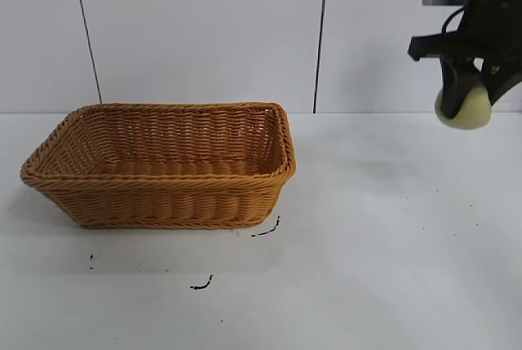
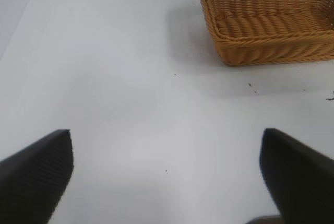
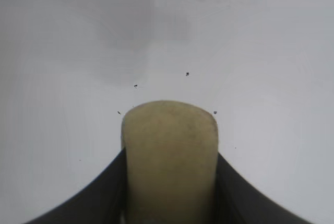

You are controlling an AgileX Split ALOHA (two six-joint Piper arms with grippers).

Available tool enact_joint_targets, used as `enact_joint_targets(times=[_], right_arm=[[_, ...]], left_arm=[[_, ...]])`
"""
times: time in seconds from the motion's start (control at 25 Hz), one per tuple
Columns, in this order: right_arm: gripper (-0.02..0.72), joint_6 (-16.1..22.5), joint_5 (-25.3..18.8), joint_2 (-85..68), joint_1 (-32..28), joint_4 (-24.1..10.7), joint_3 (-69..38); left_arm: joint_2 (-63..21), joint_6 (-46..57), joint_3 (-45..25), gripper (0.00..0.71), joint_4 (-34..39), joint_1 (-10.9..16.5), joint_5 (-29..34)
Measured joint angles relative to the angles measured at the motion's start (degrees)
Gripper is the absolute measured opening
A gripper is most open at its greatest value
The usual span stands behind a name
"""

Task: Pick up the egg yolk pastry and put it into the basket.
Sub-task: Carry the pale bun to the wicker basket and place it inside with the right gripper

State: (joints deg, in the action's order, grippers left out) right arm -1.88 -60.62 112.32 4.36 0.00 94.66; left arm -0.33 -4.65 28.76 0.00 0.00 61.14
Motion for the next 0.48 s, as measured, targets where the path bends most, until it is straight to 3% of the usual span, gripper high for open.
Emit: enact_joint_targets(times=[0.2, 0.48], right_arm=[[0.267, 0.00, -1.61, 0.00, 1.51, 0.88, 7.35], [0.267, -0.04, -1.32, 1.49, 9.42, 1.45, 13.39]], left_arm=[[0.00, 0.00, 0.00, 0.697, 0.00, 0.00, 0.00], [0.00, 0.00, 0.00, 0.697, 0.00, 0.00, 0.00]])
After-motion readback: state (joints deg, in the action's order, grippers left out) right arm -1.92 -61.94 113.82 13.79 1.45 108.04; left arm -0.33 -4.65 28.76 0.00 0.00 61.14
